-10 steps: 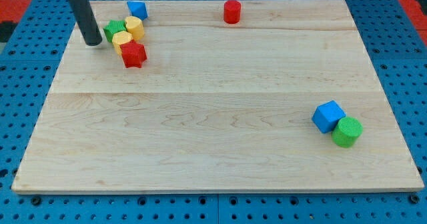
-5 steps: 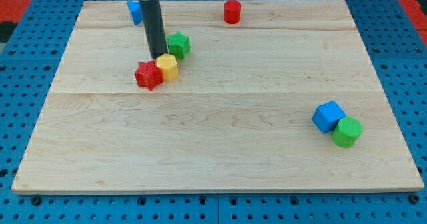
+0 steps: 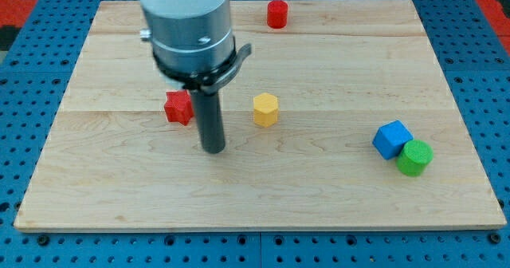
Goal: Place the yellow hexagon left to the blue cube
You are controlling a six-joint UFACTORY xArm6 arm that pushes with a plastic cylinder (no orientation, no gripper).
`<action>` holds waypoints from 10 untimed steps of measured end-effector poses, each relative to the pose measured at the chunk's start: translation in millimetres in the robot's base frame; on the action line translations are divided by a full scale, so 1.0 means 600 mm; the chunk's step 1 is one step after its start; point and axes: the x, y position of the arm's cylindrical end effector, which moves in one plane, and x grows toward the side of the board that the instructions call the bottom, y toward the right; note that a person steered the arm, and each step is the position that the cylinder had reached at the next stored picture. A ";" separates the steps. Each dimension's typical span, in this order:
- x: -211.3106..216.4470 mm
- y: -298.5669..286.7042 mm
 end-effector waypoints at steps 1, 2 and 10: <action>-0.050 0.020; -0.090 0.042; 0.118 0.200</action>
